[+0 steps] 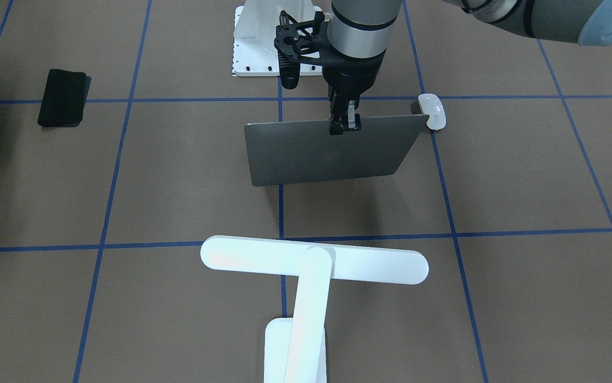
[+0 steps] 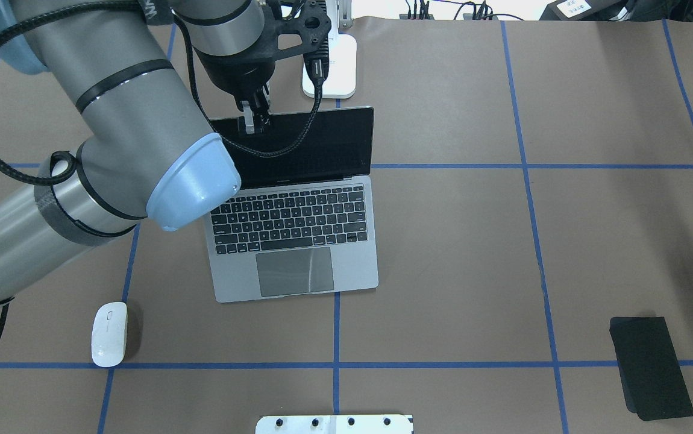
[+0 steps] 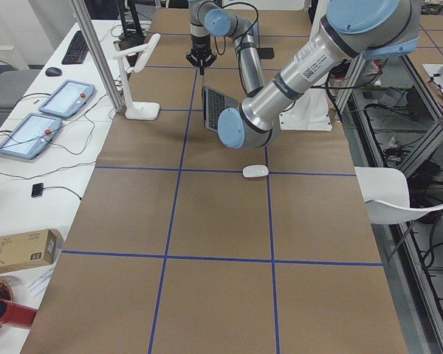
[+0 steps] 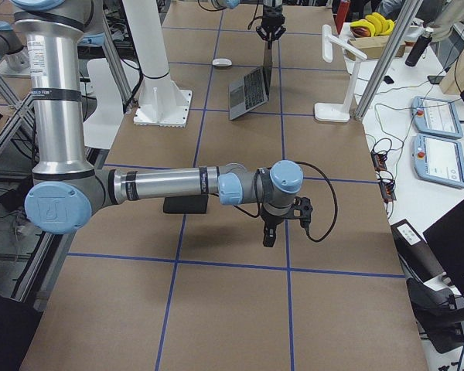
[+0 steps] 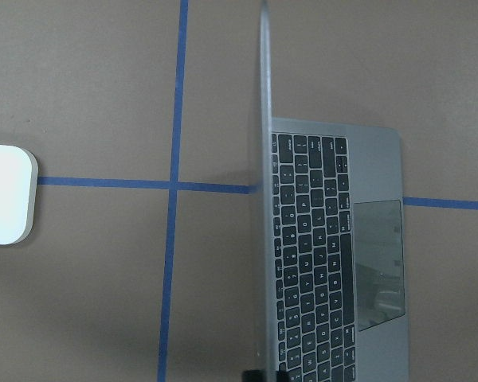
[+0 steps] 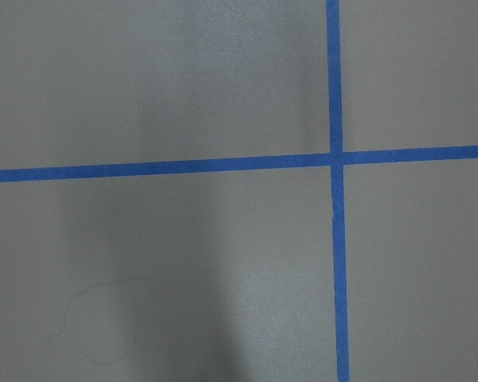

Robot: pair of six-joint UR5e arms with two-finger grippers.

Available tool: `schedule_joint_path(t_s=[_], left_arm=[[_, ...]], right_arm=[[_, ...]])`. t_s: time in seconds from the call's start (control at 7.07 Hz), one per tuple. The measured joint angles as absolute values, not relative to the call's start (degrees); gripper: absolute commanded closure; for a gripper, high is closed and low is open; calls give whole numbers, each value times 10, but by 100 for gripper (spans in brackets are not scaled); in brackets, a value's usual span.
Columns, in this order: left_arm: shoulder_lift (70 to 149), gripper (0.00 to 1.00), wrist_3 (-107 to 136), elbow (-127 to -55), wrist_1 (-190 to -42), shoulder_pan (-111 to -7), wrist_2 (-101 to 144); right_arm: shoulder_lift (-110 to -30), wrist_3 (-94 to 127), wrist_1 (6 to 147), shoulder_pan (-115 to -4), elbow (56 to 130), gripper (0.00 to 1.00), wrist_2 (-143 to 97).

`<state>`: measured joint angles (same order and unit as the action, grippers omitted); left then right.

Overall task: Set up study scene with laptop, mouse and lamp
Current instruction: 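Nudge the laptop into place in front of the lamp with the left gripper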

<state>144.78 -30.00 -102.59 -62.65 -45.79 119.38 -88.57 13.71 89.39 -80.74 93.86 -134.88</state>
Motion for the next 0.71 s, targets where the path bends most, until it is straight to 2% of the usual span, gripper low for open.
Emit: schedule_joint_path(t_s=[0.71], left_arm=[[1455,100,-299,-1007,-648,-462,1186]], right_arm=[[-886,137,894,-808,940,0,-1349]])
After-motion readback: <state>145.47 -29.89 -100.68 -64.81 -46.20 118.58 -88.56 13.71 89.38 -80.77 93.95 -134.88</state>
